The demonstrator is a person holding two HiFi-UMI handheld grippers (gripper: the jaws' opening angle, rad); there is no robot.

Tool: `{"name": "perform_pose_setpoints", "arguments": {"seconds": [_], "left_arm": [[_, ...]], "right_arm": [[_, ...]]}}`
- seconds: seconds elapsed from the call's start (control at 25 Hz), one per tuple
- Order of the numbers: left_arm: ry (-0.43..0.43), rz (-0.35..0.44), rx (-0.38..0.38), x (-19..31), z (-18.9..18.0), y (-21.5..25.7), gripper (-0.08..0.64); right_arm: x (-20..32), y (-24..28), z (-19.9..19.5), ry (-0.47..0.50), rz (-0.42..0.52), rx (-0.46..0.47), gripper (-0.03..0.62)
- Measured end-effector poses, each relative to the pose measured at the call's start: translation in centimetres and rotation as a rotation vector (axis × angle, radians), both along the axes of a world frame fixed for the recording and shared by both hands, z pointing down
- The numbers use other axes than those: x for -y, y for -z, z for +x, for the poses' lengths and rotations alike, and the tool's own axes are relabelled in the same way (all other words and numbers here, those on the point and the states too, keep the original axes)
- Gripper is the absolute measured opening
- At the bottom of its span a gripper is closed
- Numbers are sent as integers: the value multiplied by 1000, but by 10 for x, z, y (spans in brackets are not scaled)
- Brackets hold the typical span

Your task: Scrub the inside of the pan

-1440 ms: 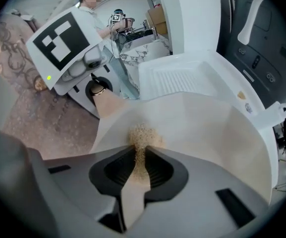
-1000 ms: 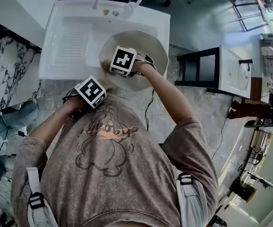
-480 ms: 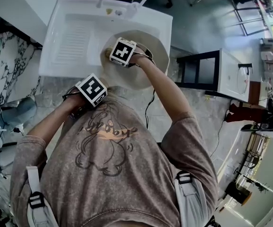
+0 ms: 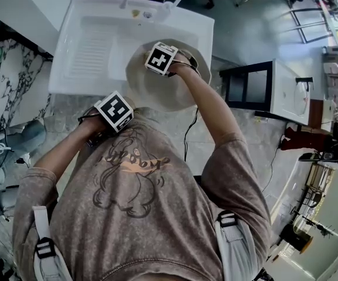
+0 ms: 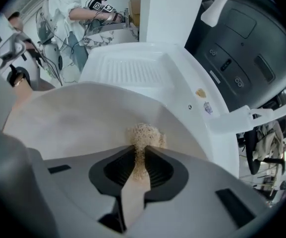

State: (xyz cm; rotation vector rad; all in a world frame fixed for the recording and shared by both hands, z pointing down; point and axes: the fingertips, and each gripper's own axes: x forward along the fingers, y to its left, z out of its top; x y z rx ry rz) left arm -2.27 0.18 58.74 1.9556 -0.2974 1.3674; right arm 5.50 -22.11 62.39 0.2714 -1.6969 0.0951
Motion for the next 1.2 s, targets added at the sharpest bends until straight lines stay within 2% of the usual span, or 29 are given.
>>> {"name": "perform_pose_setpoints", "arguments": {"seconds": [0.16,0.48,0.72,0.88,1.2], "left_arm": [[-2,-4,0,-1,0,0,71],[-15,9,0,-2,-1,-1,72],[-18,11,-2,-2,-2,-2,72],[-19,7,1,-1,-3,-2,74],[-16,9,6,-1,-3,-2,74]], "right_arm": [[-3,-8,22,72,21,-99,75],[-10,-6,46,61,-17,-121,75],[-19,8,84,-12,-44,-233,75],[-30,6,84,13,-89,-196,75],[-68,16,92,36,-216,-185,75]]}}
